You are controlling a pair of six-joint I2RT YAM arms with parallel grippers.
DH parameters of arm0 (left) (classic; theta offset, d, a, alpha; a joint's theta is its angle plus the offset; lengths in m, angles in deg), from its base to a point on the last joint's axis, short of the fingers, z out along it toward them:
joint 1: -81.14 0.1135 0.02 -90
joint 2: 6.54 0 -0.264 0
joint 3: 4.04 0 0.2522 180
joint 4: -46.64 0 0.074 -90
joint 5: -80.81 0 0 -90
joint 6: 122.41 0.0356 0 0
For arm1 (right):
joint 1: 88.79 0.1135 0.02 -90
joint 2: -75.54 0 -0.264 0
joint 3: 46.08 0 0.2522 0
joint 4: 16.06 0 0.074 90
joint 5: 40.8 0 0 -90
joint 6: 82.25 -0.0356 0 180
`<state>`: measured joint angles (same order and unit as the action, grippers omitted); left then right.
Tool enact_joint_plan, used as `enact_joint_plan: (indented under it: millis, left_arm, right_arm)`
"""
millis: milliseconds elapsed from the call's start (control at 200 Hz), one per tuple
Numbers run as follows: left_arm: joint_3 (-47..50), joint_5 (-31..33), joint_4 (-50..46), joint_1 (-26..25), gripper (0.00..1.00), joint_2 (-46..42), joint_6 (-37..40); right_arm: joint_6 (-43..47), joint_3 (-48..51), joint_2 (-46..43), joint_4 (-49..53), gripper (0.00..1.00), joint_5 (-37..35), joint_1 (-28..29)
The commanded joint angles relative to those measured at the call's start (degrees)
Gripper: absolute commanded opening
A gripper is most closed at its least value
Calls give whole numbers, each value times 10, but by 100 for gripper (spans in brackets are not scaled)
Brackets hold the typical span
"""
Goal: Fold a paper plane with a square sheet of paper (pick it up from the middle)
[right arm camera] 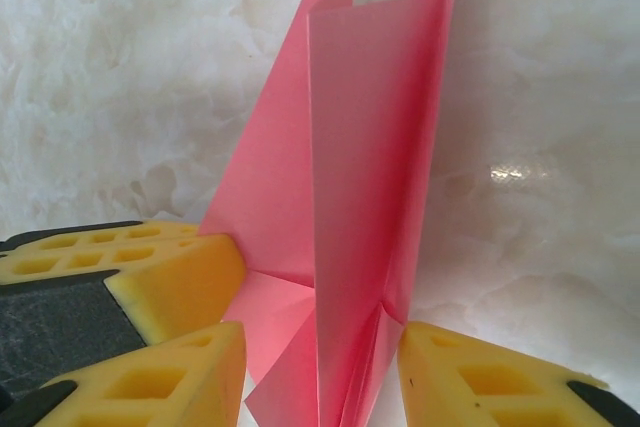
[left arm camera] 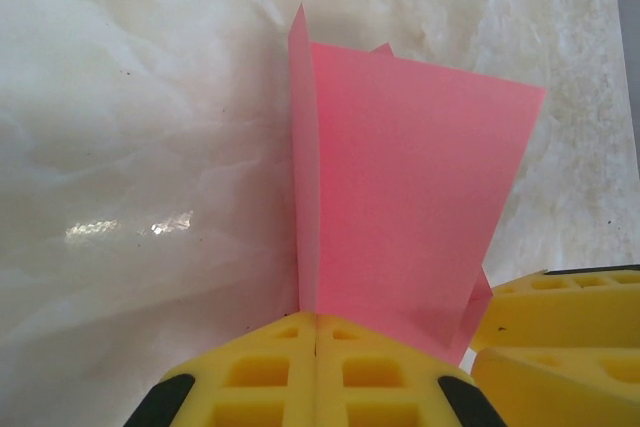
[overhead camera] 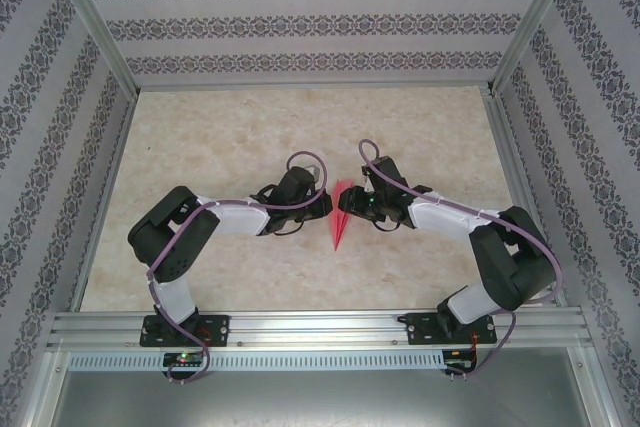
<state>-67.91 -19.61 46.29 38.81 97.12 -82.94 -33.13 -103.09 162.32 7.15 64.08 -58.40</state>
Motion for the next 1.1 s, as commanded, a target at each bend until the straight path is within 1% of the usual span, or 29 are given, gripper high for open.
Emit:
enact_joint_plan:
  millis: [0, 80, 180, 255, 584, 754, 959, 1094]
  left_arm:
    - [8, 4, 27, 8, 0, 11, -13]
    - [10, 1, 30, 9, 0, 14, -15]
    - [9, -3, 33, 9, 0, 17, -16]
    - [8, -4, 33, 9, 0, 18, -16]
    - [12, -4, 36, 9, 0, 20, -24]
    - [21, 1, 44, 12, 0, 21, -34]
    - [26, 1, 51, 16, 0, 24, -43]
    - [29, 6, 50, 16, 0, 24, -47]
  right_arm:
    - [-3, -14, -15, 6, 45, -22, 8]
    - [-1, -14, -35, 4, 45, -21, 9]
    - [-4, -8, -53, -28, 46, 14, 10]
    - [-6, -7, -55, -35, 46, 22, 11]
    - [-24, -3, 1, -40, 47, 8, 9]
    - [-23, 12, 3, -39, 50, -6, 5]
    - [-23, 22, 16, -39, 48, -1, 7]
    - [-22, 31, 18, -41, 49, 3, 9]
